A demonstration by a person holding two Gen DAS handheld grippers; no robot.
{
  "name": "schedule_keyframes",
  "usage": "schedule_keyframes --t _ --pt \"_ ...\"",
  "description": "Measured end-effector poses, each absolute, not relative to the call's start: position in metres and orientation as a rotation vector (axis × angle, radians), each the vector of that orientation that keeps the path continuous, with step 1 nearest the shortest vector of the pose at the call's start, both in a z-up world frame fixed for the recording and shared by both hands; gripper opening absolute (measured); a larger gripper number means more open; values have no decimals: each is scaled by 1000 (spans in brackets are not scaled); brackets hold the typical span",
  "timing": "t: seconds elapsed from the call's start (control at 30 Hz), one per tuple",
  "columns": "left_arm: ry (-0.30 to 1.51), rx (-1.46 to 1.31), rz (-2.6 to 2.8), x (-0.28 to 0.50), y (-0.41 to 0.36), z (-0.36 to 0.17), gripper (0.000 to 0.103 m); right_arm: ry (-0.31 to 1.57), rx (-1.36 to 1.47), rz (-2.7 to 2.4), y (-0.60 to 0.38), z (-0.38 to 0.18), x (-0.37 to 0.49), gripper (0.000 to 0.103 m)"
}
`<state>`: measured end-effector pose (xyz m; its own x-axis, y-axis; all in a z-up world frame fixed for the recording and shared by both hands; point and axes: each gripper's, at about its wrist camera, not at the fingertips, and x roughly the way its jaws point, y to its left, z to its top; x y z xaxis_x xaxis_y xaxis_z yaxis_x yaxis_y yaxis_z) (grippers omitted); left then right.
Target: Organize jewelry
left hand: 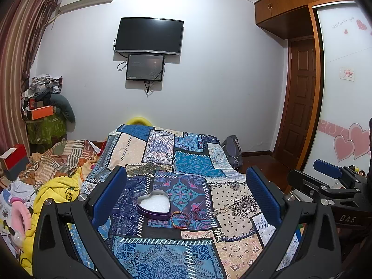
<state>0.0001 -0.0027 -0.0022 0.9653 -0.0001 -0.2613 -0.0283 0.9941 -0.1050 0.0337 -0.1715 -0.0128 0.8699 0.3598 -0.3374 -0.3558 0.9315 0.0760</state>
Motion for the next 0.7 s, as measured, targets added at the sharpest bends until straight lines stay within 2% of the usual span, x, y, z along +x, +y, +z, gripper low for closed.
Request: schedule_keyframes --t 0.7 --pt "265 -107 11 1 -4 0 103 362 10 375 -172 -14 35 103"
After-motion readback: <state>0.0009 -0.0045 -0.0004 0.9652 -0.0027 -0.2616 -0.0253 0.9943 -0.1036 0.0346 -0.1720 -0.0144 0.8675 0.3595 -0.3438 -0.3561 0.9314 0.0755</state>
